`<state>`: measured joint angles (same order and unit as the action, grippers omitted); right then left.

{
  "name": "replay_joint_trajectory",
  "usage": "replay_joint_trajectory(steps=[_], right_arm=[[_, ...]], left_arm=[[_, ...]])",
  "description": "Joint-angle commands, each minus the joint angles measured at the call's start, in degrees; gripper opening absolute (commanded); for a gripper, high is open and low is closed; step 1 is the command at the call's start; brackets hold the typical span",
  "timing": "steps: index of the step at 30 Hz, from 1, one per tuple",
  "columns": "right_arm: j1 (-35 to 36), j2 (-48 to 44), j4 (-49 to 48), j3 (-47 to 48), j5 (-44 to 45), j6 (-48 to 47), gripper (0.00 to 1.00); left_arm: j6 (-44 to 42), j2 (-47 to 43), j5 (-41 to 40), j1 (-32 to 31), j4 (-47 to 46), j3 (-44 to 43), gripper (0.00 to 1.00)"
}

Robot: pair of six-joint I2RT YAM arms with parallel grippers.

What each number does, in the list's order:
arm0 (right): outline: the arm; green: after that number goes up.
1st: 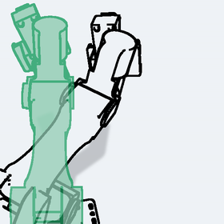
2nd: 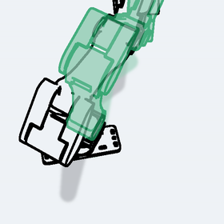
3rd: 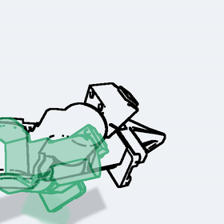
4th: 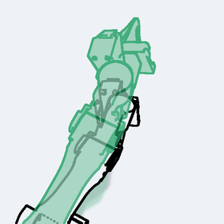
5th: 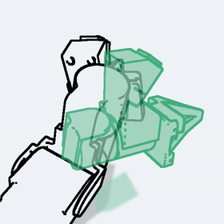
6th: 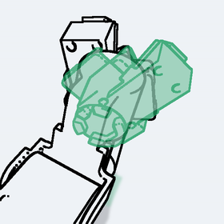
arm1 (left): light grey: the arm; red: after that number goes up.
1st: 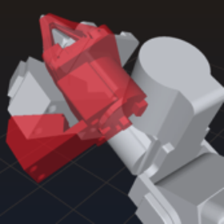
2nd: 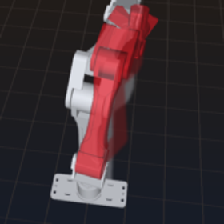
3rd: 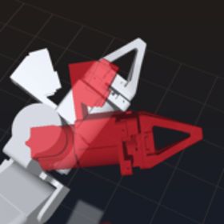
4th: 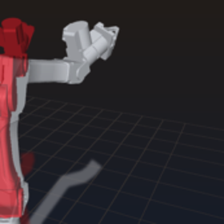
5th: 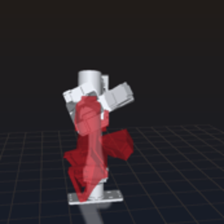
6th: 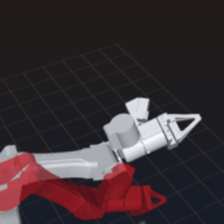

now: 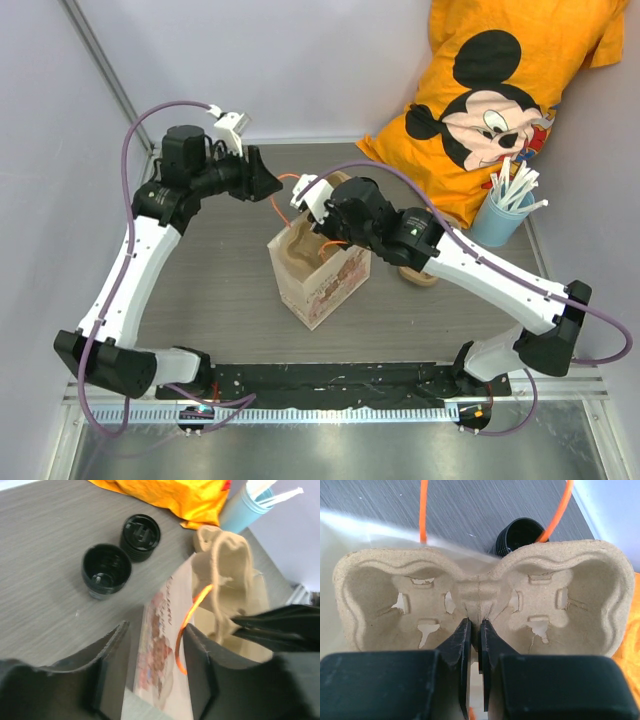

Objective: Pack the takeout coffee

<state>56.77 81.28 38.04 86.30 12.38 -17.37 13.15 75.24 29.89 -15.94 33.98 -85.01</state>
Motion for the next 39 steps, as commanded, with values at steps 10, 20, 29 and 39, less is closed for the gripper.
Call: replay_joint_trajectory(steps=[10, 20, 29, 39], right_arm=[[-0.26, -1.03, -1.75, 1.15, -0.25, -1.53, 0.01], [-1.93, -3.40, -0.60, -0.43, -2.10, -1.09, 0.01], [-3.42, -6.04, -0.51, -2.72, -3.94, -0.74, 0.01], [-3.51, -5.87, 0.36, -2.72, -6.93, -0.48, 0.01]], left_arm=[[-17.97, -7.56, 10.62, -0.05, 13.56, 1.25, 0.75], [-22.46, -7.22, 6.59, -4.26, 16.91, 5.38, 0.55], [-21.32, -4.67, 2.81, -8.14, 15.42, 5.83, 0.51], [-22.20, 0.16, -0.62, -9.98, 16.73, 0.21, 0.42]])
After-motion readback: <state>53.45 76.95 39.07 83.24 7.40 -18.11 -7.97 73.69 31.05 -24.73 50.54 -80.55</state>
